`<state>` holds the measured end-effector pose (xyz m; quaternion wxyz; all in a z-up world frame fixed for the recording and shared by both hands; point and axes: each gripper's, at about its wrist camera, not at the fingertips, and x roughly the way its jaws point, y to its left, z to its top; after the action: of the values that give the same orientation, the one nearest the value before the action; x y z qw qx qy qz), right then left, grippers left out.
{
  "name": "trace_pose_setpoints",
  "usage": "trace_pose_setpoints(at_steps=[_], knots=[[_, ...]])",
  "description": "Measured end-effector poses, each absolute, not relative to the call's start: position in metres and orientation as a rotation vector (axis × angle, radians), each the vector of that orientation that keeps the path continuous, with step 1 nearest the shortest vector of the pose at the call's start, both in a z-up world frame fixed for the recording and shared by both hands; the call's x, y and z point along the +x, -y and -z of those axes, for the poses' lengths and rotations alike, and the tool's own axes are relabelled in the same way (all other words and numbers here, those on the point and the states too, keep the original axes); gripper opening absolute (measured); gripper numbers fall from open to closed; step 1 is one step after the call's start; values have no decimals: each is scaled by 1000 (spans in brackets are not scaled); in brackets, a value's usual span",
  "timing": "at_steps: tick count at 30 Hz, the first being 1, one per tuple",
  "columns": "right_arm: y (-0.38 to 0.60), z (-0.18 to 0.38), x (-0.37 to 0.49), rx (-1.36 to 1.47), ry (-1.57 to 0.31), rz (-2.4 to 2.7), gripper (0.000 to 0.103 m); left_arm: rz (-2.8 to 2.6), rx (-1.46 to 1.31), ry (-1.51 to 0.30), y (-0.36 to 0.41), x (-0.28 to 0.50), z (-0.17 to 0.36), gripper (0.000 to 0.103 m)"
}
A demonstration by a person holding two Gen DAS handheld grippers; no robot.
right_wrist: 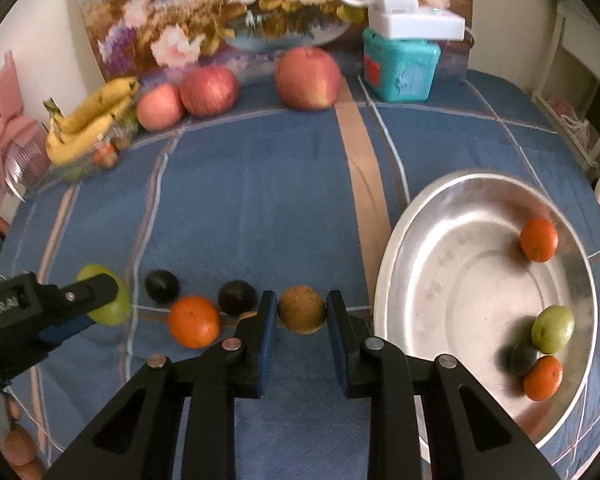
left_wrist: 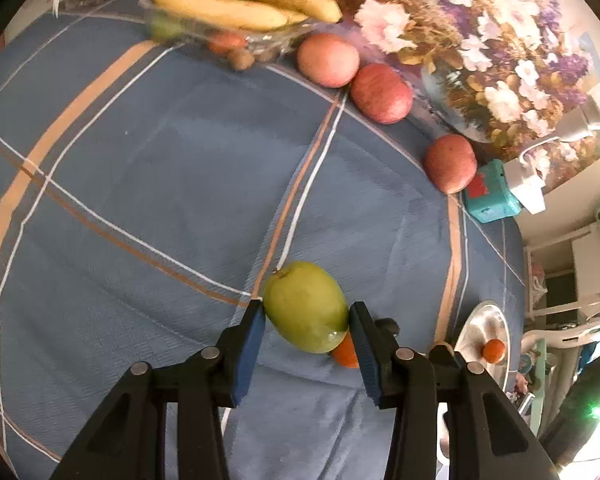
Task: Organize fruits
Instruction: 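Grasp the brown kiwi with the right tool while the left tool grasps the green pear, then carry the kiwi and pear to the steel plate and release both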
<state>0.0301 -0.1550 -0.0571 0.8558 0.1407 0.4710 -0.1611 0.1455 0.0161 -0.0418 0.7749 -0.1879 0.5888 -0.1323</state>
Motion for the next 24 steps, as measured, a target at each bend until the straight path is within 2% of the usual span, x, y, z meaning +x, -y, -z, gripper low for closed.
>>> trace_pose_setpoints(at_steps=[15, 24], knots=[[191, 40, 5, 391, -931, 402, 26, 343, -366, -1239, 23, 125, 24, 46], [250, 52, -31, 568, -932, 505, 26, 482, -232, -1212, 84, 101, 17, 46]])
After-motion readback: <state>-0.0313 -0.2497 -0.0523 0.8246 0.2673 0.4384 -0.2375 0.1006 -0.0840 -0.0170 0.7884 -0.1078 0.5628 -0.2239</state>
